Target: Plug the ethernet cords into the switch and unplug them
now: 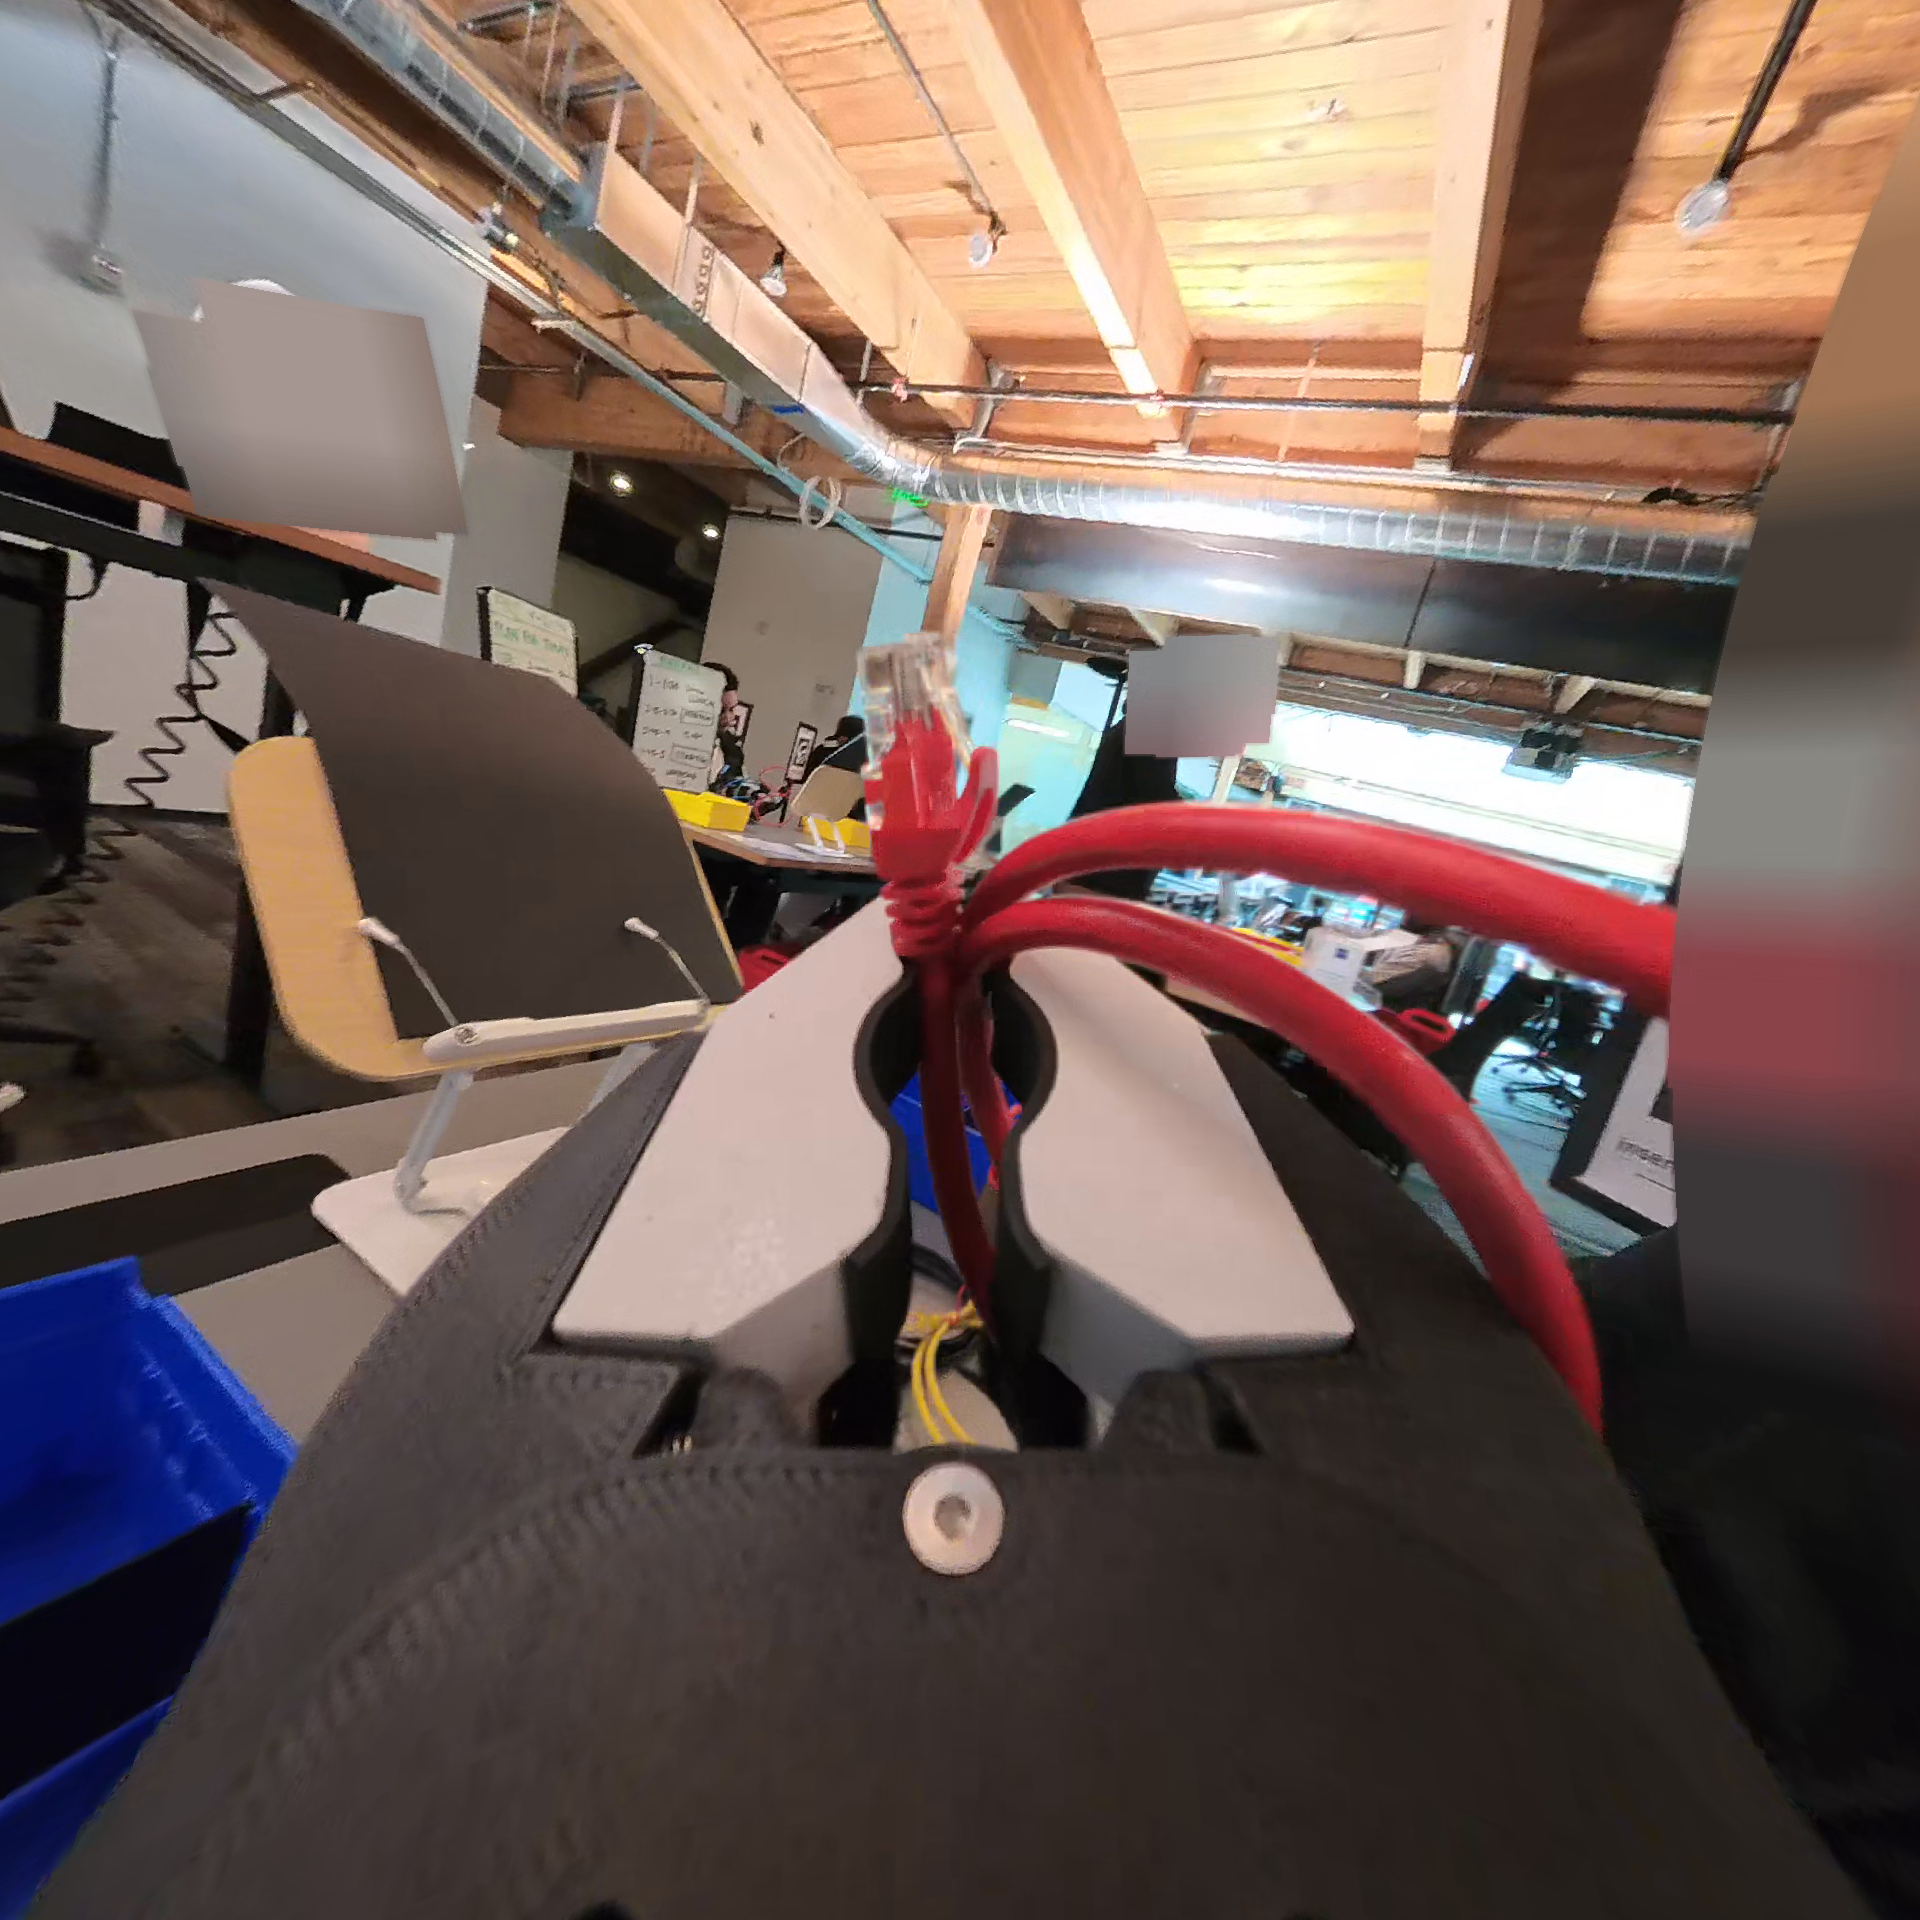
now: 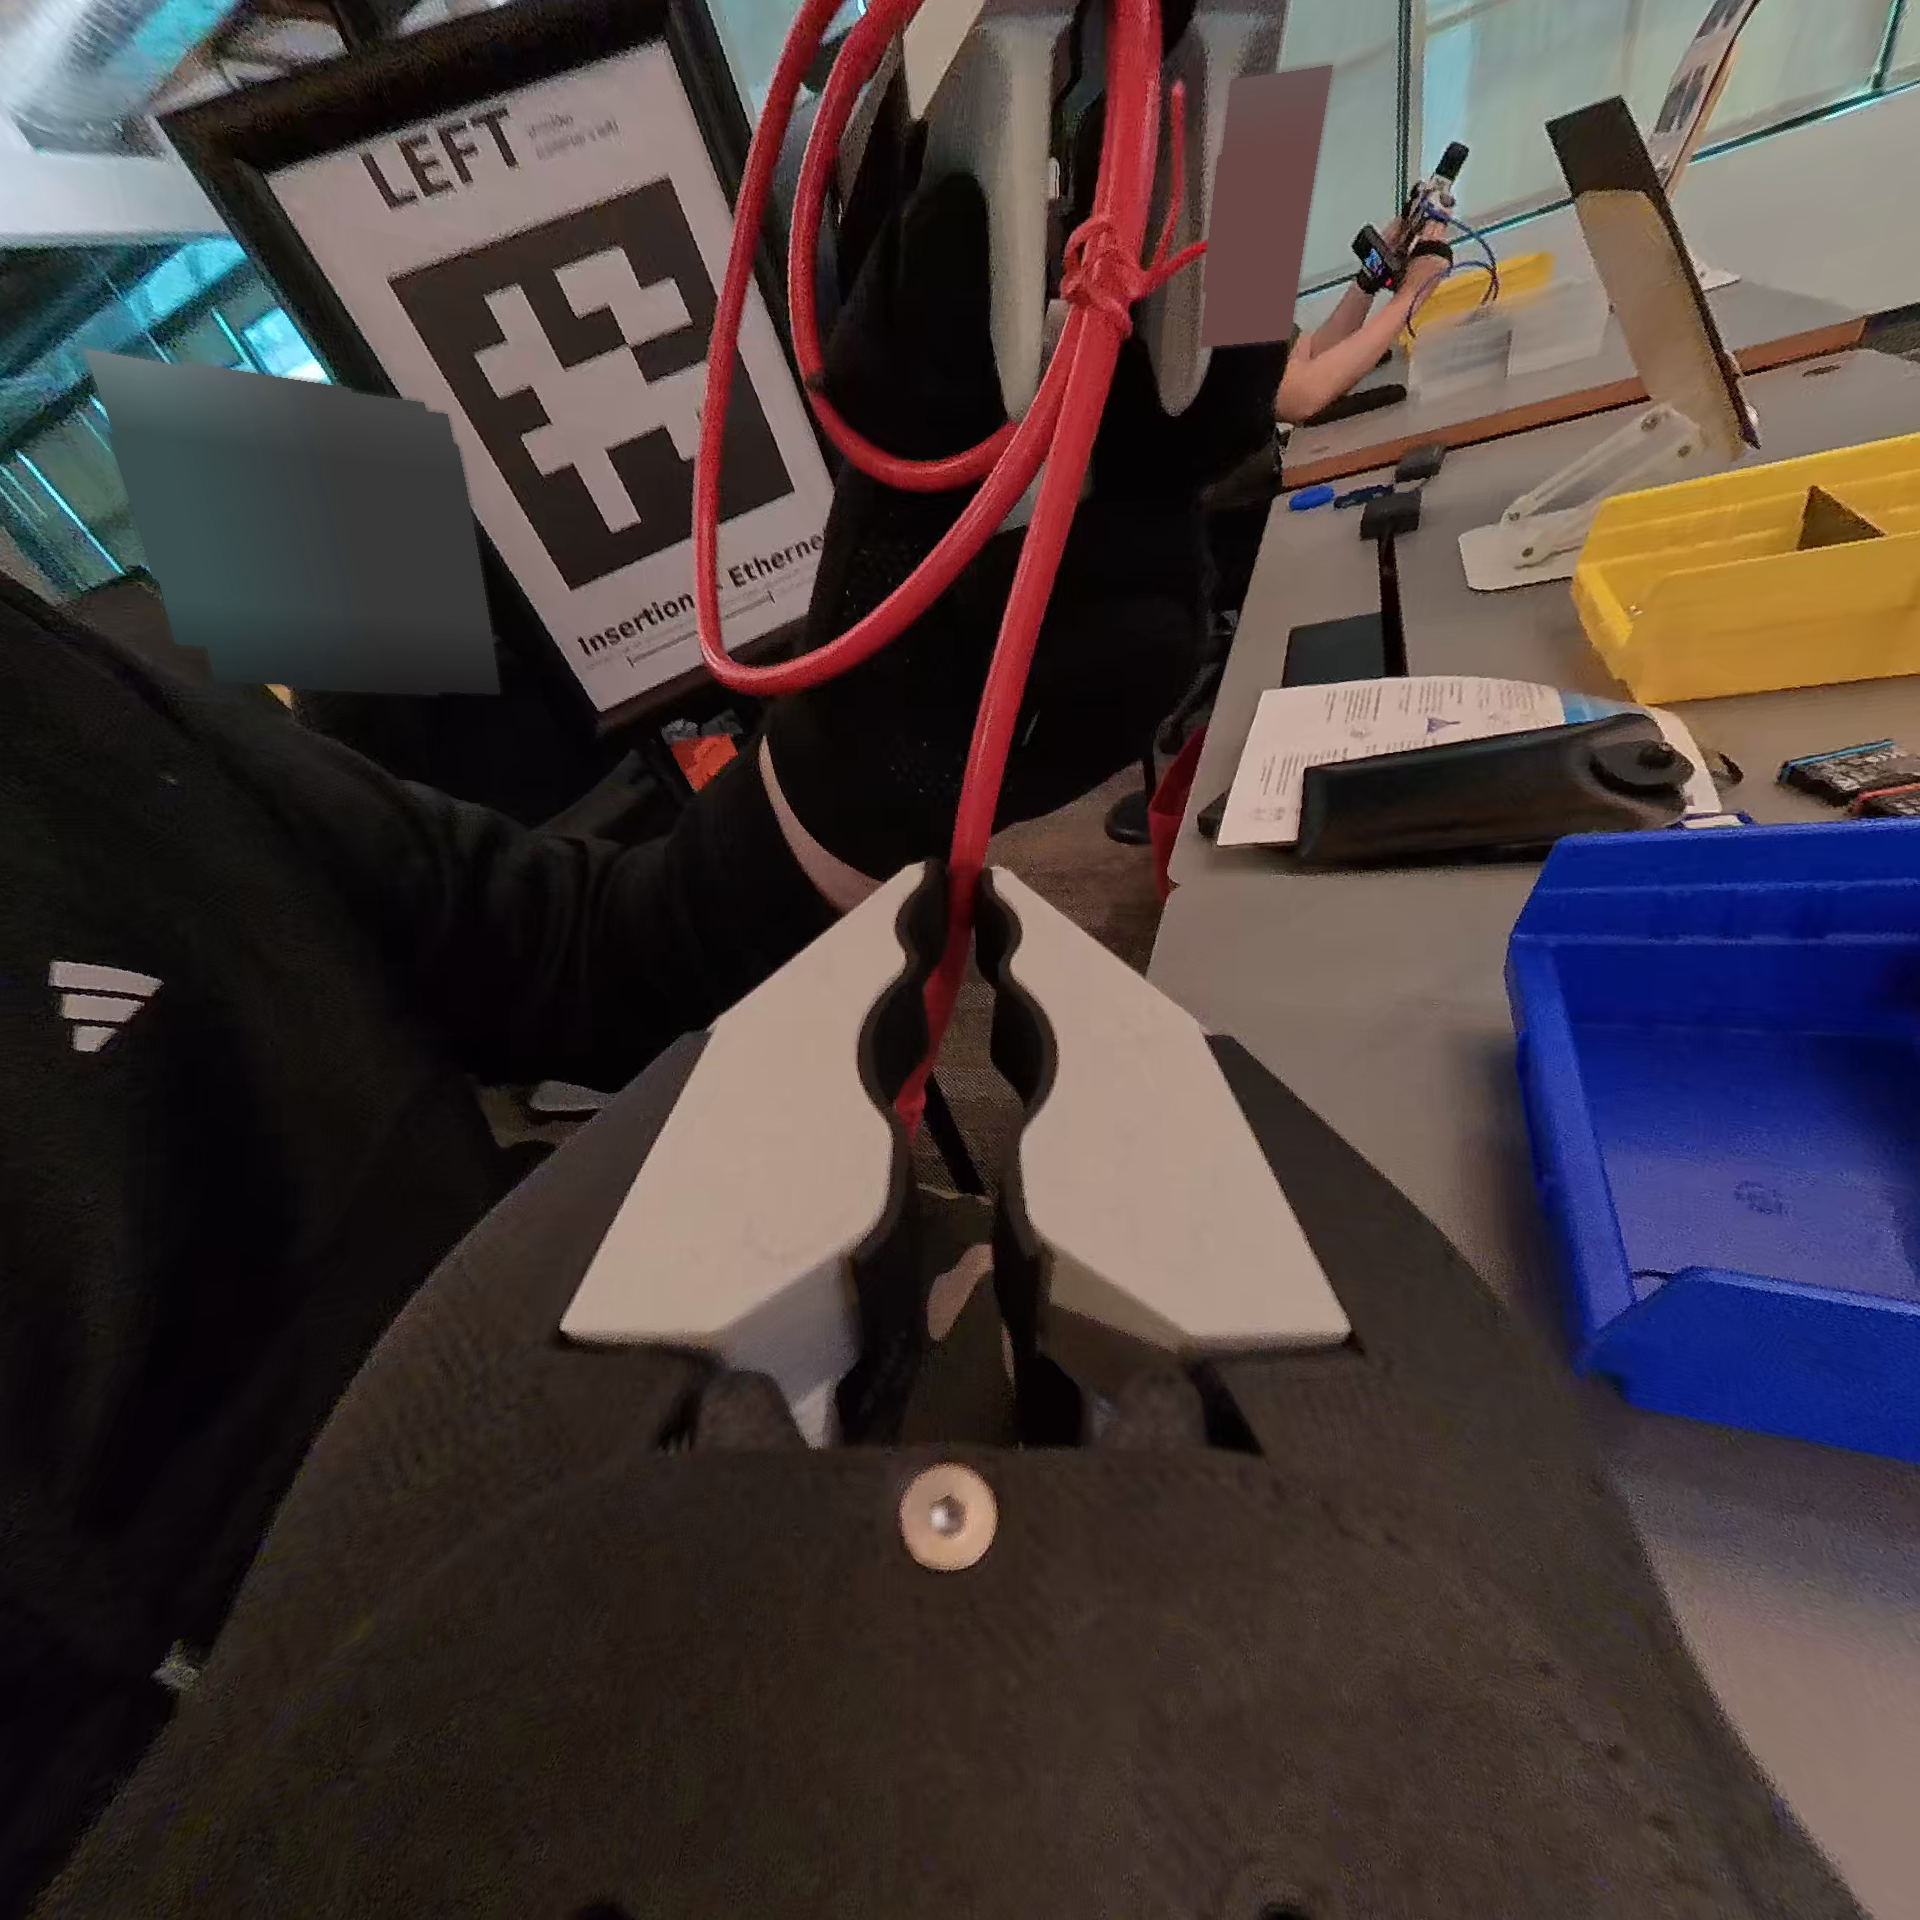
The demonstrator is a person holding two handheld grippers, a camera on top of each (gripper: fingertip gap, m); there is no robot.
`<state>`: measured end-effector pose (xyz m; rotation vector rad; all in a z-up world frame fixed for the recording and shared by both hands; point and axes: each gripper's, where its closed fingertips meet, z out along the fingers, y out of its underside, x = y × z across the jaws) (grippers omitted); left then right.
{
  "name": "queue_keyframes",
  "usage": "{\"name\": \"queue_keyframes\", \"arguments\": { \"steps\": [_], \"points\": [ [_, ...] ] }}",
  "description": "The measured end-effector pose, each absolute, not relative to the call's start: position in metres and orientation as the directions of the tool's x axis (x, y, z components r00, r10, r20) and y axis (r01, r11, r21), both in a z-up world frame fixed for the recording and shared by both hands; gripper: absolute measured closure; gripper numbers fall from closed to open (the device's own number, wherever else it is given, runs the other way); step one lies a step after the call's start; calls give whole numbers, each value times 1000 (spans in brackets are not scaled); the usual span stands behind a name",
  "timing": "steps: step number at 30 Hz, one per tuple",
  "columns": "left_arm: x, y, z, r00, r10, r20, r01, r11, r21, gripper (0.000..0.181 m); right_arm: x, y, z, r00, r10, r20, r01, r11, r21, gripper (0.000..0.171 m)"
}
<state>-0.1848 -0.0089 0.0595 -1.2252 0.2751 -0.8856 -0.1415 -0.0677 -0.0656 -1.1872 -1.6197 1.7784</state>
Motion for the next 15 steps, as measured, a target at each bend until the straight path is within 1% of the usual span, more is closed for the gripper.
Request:
{"name": "queue_keyframes", "arguments": {
  "steps": [1, 5, 8, 11, 13, 15],
  "points": [
    [-187, -6, 56, 664, -698, 267, 427, 61, -902, 179, -143, -69, -68, -521, 806, -281, 221, -190, -956, 167],
    [-192, 9, 37, 791, -582, 189, 284, 76, -956, 177, -142, -83, -74, -536, 809, -243, 282, -100, -954, 165],
    [-189, 20, 22, 853, -506, 129, 187, 65, -980, 178, -145, -90, -78, -543, 794, -272, 310, -112, -944, 163],
    [-186, 27, 12, 873, -475, 113, 152, 43, -987, 180, -149, -91, -83, -537, 802, -261, 306, -103, -946, 162],
    [-186, 29, 10, 866, -482, 134, 174, 39, -984, 180, -150, -90, -85, -528, 821, -219, 300, -60, -952, 157],
    [-189, 31, 6, 871, -469, 144, 177, 26, -984, 180, -151, -91, -91, -524, 844, -114, 288, 50, -956, 144]
  ]
}}
